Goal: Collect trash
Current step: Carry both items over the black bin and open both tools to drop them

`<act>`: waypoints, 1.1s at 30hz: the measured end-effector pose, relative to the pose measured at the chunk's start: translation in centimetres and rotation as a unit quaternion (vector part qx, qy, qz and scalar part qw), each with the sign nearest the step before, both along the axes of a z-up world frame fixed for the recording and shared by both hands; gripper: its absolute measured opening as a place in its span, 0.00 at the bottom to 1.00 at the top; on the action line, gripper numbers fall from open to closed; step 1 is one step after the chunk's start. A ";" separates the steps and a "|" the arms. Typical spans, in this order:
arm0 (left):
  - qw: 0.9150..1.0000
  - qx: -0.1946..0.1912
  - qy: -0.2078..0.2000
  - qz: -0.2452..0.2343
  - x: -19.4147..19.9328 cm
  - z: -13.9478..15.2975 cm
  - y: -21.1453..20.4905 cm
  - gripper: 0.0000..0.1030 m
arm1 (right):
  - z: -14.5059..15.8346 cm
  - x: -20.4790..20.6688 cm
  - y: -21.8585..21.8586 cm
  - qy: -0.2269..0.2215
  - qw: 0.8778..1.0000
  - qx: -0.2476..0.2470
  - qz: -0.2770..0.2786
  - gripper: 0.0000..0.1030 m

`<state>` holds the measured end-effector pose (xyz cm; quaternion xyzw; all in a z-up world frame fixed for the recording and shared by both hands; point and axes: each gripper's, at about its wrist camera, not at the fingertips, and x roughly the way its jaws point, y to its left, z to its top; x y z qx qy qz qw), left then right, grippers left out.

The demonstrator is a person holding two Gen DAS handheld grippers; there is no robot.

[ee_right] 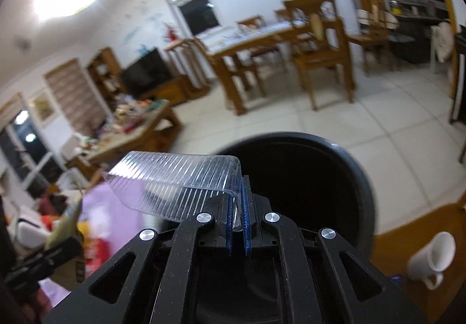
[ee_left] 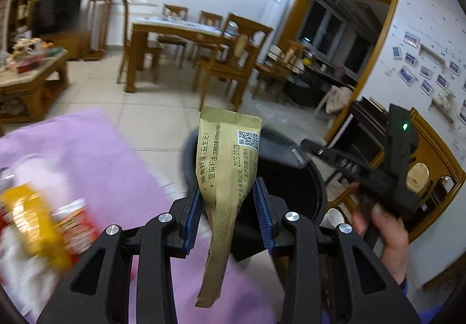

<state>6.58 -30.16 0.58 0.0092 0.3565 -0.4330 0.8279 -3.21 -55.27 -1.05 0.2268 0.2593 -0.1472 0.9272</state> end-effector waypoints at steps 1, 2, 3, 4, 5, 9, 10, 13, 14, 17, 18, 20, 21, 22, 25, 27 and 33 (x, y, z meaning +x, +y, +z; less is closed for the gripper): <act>1.000 0.002 0.005 -0.008 0.6 -0.4 -1.7 0.34 | -0.6 0.1 -0.9 0.009 1.000 -0.005 -0.009 0.06; 1.000 0.005 0.008 -0.011 1.0 -0.8 -2.8 0.34 | -1.2 0.0 -1.5 0.016 1.000 -0.008 -0.016 0.06; 1.000 0.008 0.010 -0.014 1.4 -1.1 -3.8 0.34 | -1.6 0.2 -2.7 0.024 0.999 -0.013 -0.023 0.06; 1.000 0.015 0.014 -0.018 1.9 -1.7 -5.3 0.34 | -2.1 0.3 -3.2 0.031 0.999 -0.021 -0.029 0.06; 0.999 0.022 0.017 -0.020 2.3 -2.4 -6.5 0.34 | -2.4 0.5 -2.8 0.037 0.998 -0.027 -0.032 0.06; 0.998 0.042 0.040 -0.021 3.6 -4.4 -8.6 0.34 | -3.9 1.5 -2.7 0.066 0.995 -0.053 -0.045 0.07; 0.998 0.046 0.047 -0.020 3.9 -4.9 -9.2 0.34 | -4.3 1.8 -3.0 0.074 0.995 -0.057 -0.046 0.07; 0.997 0.058 0.054 -0.022 4.5 -5.8 -10.0 0.34 | -5.5 3.0 -3.2 0.090 0.993 -0.061 -0.043 0.07; 0.996 0.062 0.055 -0.022 4.6 -6.0 -10.1 0.34 | -5.9 3.2 -3.6 0.093 0.993 -0.059 -0.041 0.07; 0.996 0.070 0.052 -0.018 4.7 -6.3 -10.1 0.35 | -6.6 3.5 -2.9 0.100 0.993 -0.056 -0.039 0.12; 0.996 0.072 0.051 -0.018 4.4 -6.0 -9.5 0.35 | -6.8 3.5 -2.9 0.101 0.993 -0.054 -0.039 0.18; 0.996 0.074 0.051 -0.016 4.2 -5.7 -9.4 0.37 | -6.8 3.8 -2.8 0.101 0.993 -0.052 -0.042 0.62; 0.996 0.074 0.051 -0.014 4.2 -5.5 -9.0 0.38 | -6.7 3.7 -3.0 0.095 0.993 -0.050 -0.042 0.66; 0.996 0.073 0.049 -0.010 4.2 -5.1 -9.3 0.46 | -6.5 3.7 -3.0 0.087 0.994 -0.049 -0.040 0.66; 0.997 0.067 0.036 0.002 3.4 -4.1 -7.9 0.63 | -5.3 2.9 -1.3 0.079 0.994 -0.062 -0.035 0.66; 0.998 0.063 0.031 0.000 2.9 -3.3 -6.5 0.63 | -4.8 2.3 -0.2 0.072 0.995 -0.059 -0.025 0.66; 0.998 0.048 0.011 0.032 1.7 -1.1 0.6 0.69 | -2.4 2.4 4.8 0.040 0.997 -0.051 0.039 0.66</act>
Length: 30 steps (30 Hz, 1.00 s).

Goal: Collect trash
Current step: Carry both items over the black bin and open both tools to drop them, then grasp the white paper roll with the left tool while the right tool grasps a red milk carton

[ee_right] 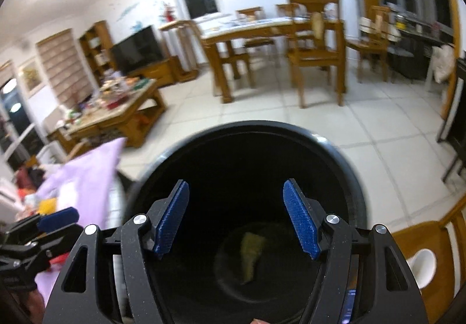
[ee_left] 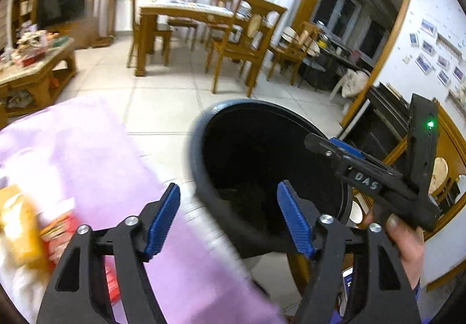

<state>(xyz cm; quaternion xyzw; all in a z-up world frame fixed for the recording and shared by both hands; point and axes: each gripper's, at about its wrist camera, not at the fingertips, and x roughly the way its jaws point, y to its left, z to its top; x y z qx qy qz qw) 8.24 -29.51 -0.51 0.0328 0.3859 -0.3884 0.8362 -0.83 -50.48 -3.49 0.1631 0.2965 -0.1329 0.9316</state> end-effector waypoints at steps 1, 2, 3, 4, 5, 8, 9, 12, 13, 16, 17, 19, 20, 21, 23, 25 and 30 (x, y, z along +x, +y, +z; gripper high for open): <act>1.000 -0.003 -0.004 0.014 0.0 0.4 2.1 0.69 | 0.5 0.1 1.1 -0.005 1.000 0.005 0.015 0.66; 1.000 -0.004 -0.007 0.025 0.2 0.6 3.7 0.69 | 1.0 0.2 2.0 -0.010 0.999 0.011 0.032 0.66; 0.999 -0.006 -0.009 0.038 0.2 0.8 5.3 0.69 | 1.4 0.6 3.1 -0.013 0.999 0.015 0.050 0.66; 0.998 -0.009 -0.010 0.055 0.2 0.9 7.5 0.69 | 1.7 0.9 4.6 -0.018 0.997 0.021 0.076 0.66; 0.997 -0.010 -0.011 0.071 0.3 1.0 9.4 0.69 | 2.1 1.3 6.0 -0.019 0.995 0.025 0.092 0.66; 0.993 -0.009 -0.017 0.119 0.4 0.9 14.8 0.69 | 2.8 2.5 10.6 -0.021 0.986 0.041 0.157 0.66; 0.991 -0.009 -0.018 0.132 0.5 0.8 16.3 0.69 | 3.1 3.0 12.2 -0.019 0.983 0.045 0.178 0.66; 0.985 -0.006 -0.015 0.171 0.6 0.2 21.0 0.69 | 3.5 4.5 17.0 -0.011 0.970 0.060 0.234 0.66; 0.983 -0.001 -0.016 0.182 0.6 0.0 22.5 0.69 | 3.7 4.9 18.4 -0.008 0.967 0.062 0.248 0.66; 0.978 0.015 -0.025 0.206 0.5 -0.1 26.3 0.69 | 4.5 6.4 23.0 0.006 0.955 0.060 0.292 0.66; 0.976 0.021 -0.028 0.214 0.3 -0.1 27.5 0.69 | 4.7 6.9 24.6 0.011 0.950 0.058 0.307 0.66; 0.972 0.032 -0.031 0.230 0.1 -0.3 29.7 0.69 | 5.1 7.5 27.7 0.023 0.944 0.053 0.323 0.75; 0.970 0.038 -0.032 0.239 -0.1 -0.3 30.7 0.69 | 5.2 8.3 29.1 0.033 0.943 0.048 0.327 0.79; 0.966 0.045 -0.033 0.254 -0.3 -0.5 32.0 0.69 | 5.3 9.1 30.3 0.042 0.943 0.046 0.327 0.79; 0.962 0.053 -0.031 0.268 -0.9 -1.0 33.7 0.69 | 5.4 10.7 32.6 0.057 0.941 0.047 0.329 0.82; 0.960 0.060 -0.025 0.271 -1.6 -1.6 35.1 0.69 | 4.9 12.0 34.5 0.073 0.942 0.044 0.326 0.87; 0.961 0.089 -0.010 0.262 -2.5 -3.2 36.3 0.77 | 2.8 15.4 38.7 0.125 0.945 0.012 0.303 0.90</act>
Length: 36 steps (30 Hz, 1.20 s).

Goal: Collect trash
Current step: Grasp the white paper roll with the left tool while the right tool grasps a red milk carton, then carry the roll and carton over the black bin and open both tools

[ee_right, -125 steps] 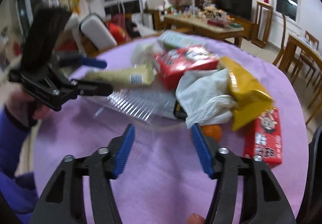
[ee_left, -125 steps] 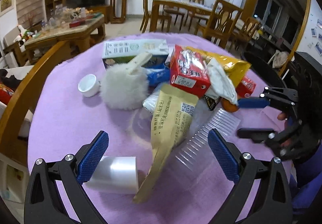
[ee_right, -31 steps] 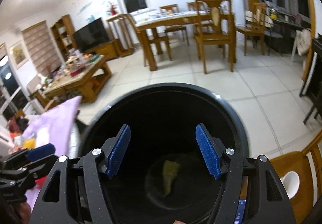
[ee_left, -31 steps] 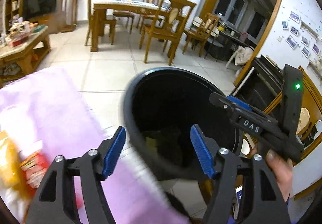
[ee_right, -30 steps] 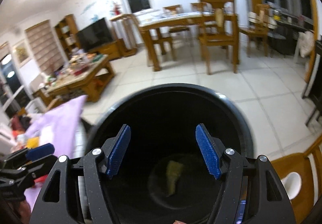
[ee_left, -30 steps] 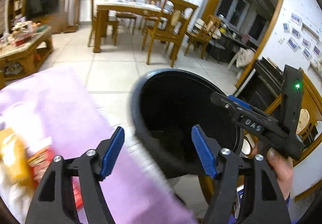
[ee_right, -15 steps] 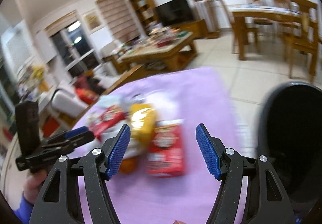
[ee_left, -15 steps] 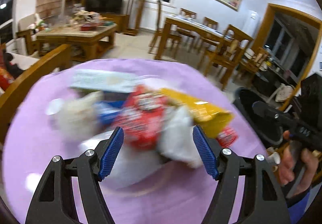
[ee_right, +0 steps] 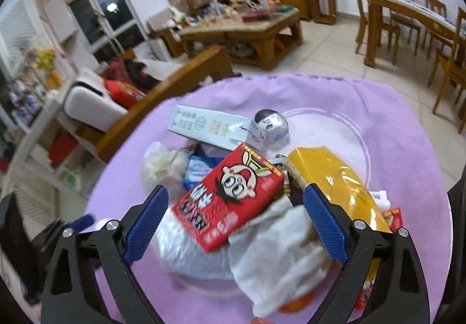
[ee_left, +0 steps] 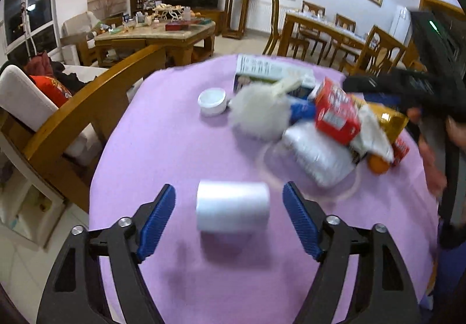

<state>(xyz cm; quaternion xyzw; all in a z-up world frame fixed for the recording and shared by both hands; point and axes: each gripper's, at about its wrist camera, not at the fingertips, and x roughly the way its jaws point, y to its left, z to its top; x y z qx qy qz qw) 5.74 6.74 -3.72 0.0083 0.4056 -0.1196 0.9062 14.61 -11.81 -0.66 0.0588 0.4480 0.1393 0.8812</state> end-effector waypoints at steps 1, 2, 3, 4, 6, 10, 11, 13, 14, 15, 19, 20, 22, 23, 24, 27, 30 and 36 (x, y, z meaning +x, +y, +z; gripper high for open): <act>1.000 0.005 0.001 0.001 -0.2 -0.3 0.1 0.80 | -0.3 0.6 1.0 0.005 1.000 -0.005 0.002 0.90; 1.000 0.007 0.002 0.003 0.0 -0.4 0.3 0.80 | -0.6 0.9 1.6 0.010 1.000 -0.012 0.004 0.90; 1.000 0.006 0.005 0.003 0.0 -0.7 0.5 0.80 | -0.9 1.2 2.1 0.015 1.000 -0.025 0.004 0.90; 1.000 0.003 0.012 0.004 0.3 -1.0 0.7 0.80 | -1.3 1.4 2.6 0.018 0.999 -0.037 0.004 0.90; 1.000 0.002 0.022 0.003 0.7 -1.6 1.2 0.80 | -2.0 1.8 3.3 0.020 0.999 -0.049 0.005 0.89; 1.000 -0.006 0.024 -0.018 0.8 -1.7 1.3 0.68 | -3.6 2.1 4.7 0.026 0.997 -0.069 0.011 0.51; 0.999 -0.009 0.028 -0.021 0.8 -1.9 1.4 0.63 | -3.9 2.1 4.6 0.025 0.998 -0.065 0.013 0.50; 0.999 -0.022 0.028 -0.023 0.7 -2.1 1.7 0.51 | -3.7 1.6 4.6 0.013 0.999 -0.050 0.018 0.50; 0.999 -0.029 0.027 -0.024 0.7 -2.0 1.9 0.50 | -3.6 1.4 4.4 0.007 0.999 -0.042 0.020 0.50; 0.999 -0.036 0.024 -0.024 0.6 -1.9 2.1 0.50 | -3.3 1.1 4.4 0.000 0.999 -0.035 0.021 0.50; 0.998 -0.058 0.007 -0.019 0.2 -1.2 2.7 0.49 | -1.2 -0.7 3.2 -0.035 0.999 0.005 0.036 0.50; 0.998 -0.066 0.004 -0.019 0.2 -1.0 2.8 0.49 | -0.7 -1.1 3.1 -0.042 0.998 0.011 0.040 0.50; 0.997 -0.078 -0.007 -0.023 -0.2 -0.3 2.7 0.49 | 0.4 -2.0 2.6 -0.057 0.997 0.023 0.046 0.50; 0.996 -0.079 -0.015 -0.023 -0.3 0.2 2.5 0.49 | 0.9 -2.3 2.5 -0.063 0.996 0.027 0.048 0.50; 0.996 -0.080 -0.022 -0.024 -0.4 0.7 2.2 0.49 | 1.6 -3.0 1.9 -0.072 0.996 0.032 0.049 0.50; 0.995 -0.088 -0.042 -0.031 -0.9 2.2 1.0 0.49 | 2.7 -4.1 1.3 -0.085 0.994 0.043 0.049 0.50; 0.993 -0.090 -0.059 -0.042 -1.2 3.7 -0.8 0.49 | 3.7 -5.3 -0.5 -0.098 0.993 0.053 0.042 0.50; 0.989 -0.102 -0.073 -0.081 -1.4 5.5 -6.0 0.49 | 5.1 -7.6 -6.3 -0.117 0.991 0.066 0.013 0.50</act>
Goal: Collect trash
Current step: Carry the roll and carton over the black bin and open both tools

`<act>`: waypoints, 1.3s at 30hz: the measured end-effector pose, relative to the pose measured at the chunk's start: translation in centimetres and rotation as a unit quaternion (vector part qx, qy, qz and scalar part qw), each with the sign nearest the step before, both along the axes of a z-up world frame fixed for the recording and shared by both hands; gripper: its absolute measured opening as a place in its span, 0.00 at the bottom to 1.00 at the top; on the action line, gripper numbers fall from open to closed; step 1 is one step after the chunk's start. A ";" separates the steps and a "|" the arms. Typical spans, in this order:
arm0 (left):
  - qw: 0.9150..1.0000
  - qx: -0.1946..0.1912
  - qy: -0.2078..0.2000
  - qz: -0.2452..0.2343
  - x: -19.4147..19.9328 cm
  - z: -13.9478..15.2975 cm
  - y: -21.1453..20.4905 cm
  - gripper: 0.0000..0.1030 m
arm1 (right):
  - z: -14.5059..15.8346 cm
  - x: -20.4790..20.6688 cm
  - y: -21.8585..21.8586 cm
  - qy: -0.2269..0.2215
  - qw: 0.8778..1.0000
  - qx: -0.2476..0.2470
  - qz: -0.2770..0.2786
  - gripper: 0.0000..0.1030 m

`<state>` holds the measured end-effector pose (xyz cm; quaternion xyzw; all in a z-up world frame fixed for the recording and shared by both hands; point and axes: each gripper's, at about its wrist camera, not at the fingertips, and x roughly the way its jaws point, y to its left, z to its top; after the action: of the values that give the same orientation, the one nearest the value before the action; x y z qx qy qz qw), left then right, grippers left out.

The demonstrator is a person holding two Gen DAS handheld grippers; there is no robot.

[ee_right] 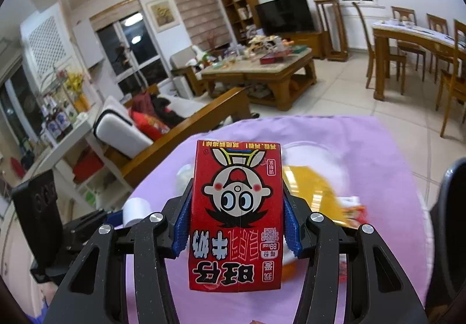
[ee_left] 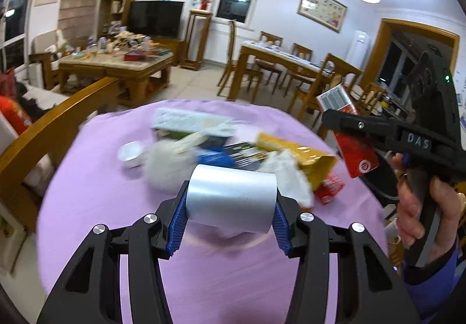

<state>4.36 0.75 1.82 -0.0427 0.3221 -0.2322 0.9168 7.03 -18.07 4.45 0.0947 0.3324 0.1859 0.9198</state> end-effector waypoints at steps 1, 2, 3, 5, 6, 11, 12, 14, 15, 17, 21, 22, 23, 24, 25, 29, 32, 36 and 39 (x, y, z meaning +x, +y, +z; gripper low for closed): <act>1.000 -0.003 -0.002 -0.010 0.0 0.3 -1.4 0.49 | 0.1 -0.3 -0.9 -0.002 1.000 0.003 -0.006 0.50; 1.000 -0.005 -0.003 -0.020 0.1 0.5 -2.6 0.49 | 0.2 -0.7 -2.2 -0.005 1.000 0.006 -0.013 0.50; 1.000 -0.007 -0.003 -0.028 0.0 0.5 -3.5 0.48 | 0.3 -1.2 -3.6 -0.007 1.000 0.010 -0.022 0.50; 0.999 -0.012 -0.007 -0.051 0.0 0.9 -6.3 0.49 | 0.4 -1.9 -5.8 -0.011 0.999 0.019 -0.037 0.50; 0.998 -0.013 -0.009 -0.062 -0.1 1.0 -7.6 0.49 | 0.6 -2.5 -7.7 -0.013 0.998 0.025 -0.048 0.50; 0.993 -0.019 -0.013 -0.117 0.2 1.7 -14.7 0.48 | 0.9 -4.5 -14.9 -0.026 0.994 0.042 -0.099 0.50; 0.991 -0.020 -0.011 -0.130 0.4 1.8 -16.5 0.48 | 0.9 -4.9 -16.6 -0.028 0.992 0.046 -0.111 0.50; 0.989 -0.022 -0.008 -0.148 0.7 1.8 -19.1 0.48 | 0.8 -5.7 -19.6 -0.030 0.989 0.055 -0.134 0.50; 0.988 -0.023 -0.006 -0.154 0.8 1.7 -19.9 0.48 | 0.7 -6.1 -21.3 -0.031 0.987 0.061 -0.147 0.50; 0.985 -0.025 0.000 -0.172 1.1 1.5 -22.6 0.48 | 0.4 -6.8 -24.0 -0.032 0.983 0.068 -0.170 0.50; 0.980 -0.023 0.012 -0.199 1.9 0.8 -27.3 0.48 | -1.0 -7.8 -29.7 -0.022 0.973 0.079 -0.218 0.50; 0.978 -0.020 0.015 -0.206 2.1 0.5 -28.6 0.48 | -1.5 -8.0 -31.0 -0.018 0.970 0.082 -0.229 0.51; 0.977 -0.017 0.017 -0.212 2.1 0.1 -29.7 0.48 | -2.1 -8.3 -32.5 -0.013 0.967 0.086 -0.241 0.51; 0.975 -0.011 0.018 -0.220 2.3 -0.3 -31.1 0.48 | -2.8 -8.5 -33.8 -0.008 0.964 0.090 -0.251 0.51; 0.974 -0.008 0.019 -0.224 2.4 -0.5 -32.0 0.48 | -3.2 -8.7 -34.5 -0.005 0.962 0.092 -0.257 0.51; 0.970 0.010 0.032 -0.242 3.2 -2.1 -35.6 0.48 | -5.6 -9.0 -37.8 0.012 0.955 0.102 -0.280 0.51; 0.967 0.020 0.043 -0.249 4.0 -3.1 -37.2 0.48 | -7.1 -8.8 -39.0 0.024 0.952 0.109 -0.287 0.51; 0.965 0.038 0.060 -0.254 4.5 -4.4 -38.8 0.48 | -8.4 -8.0 -39.0 0.033 0.951 0.112 -0.288 0.51; 0.963 0.047 0.069 -0.255 5.0 -5.2 -39.4 0.48 | -9.0 -7.3 -39.2 0.036 0.951 0.112 -0.287 0.51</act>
<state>9.38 -38.64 -3.40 0.0675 0.3953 -0.4392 0.8039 -0.30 -57.24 -4.54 0.2946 0.3011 -0.0531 0.9054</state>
